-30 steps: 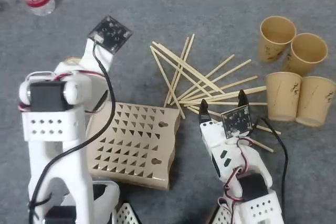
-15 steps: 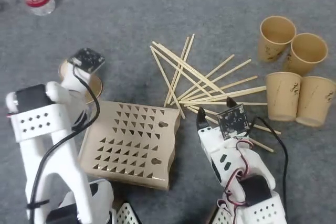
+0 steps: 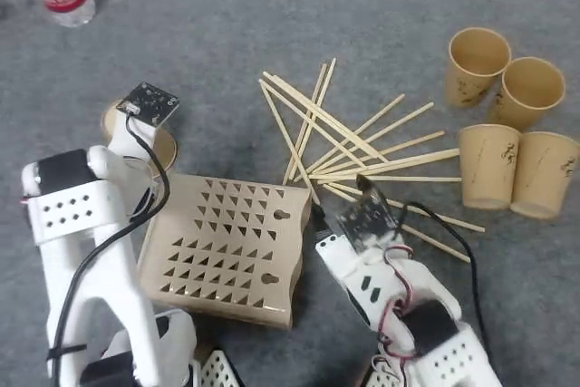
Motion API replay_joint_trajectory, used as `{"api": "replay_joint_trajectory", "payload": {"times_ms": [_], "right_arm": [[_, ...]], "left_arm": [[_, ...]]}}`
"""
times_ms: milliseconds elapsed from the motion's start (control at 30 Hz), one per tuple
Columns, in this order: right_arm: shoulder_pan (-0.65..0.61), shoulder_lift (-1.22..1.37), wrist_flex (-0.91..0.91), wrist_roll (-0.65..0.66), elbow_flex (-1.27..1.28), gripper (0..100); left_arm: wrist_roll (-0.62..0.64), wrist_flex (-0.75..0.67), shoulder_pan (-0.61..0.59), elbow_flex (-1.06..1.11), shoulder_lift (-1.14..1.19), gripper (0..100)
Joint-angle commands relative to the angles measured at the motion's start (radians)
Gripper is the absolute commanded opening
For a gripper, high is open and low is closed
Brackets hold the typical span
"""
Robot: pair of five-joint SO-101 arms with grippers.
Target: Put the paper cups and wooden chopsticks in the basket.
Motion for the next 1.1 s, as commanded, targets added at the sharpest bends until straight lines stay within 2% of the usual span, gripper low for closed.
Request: {"api": "replay_joint_trajectory", "payload": {"times_ms": [0,133,333,633,800,967,1067], "right_arm": [[-0.013,0.186,-0.016,-0.014,-0.187,30.5],[-0.016,0.440,0.048,-0.086,-0.393,31.0],[-0.015,0.680,0.001,-0.087,-0.407,31.0],[-0.012,0.714,-0.137,-0.021,-0.293,31.0],[-0.012,0.720,-0.140,-0.021,-0.290,30.9],[0.030,0.720,-0.140,-0.021,-0.290,30.9],[0.053,0.720,-0.137,-0.023,-0.290,30.9]], "left_arm": [[0.028,-0.046,-0.003,-0.012,-0.008,1],[0.124,-0.100,-0.005,-0.008,-0.008,1],[0.152,-0.095,-0.005,-0.010,-0.008,1],[0.173,-0.092,0.038,-0.013,-0.008,1],[0.239,-0.069,0.114,-0.058,-0.008,1],[0.284,-0.012,0.250,-0.059,-0.008,1],[0.310,-0.015,0.270,-0.067,-0.008,1]]}}
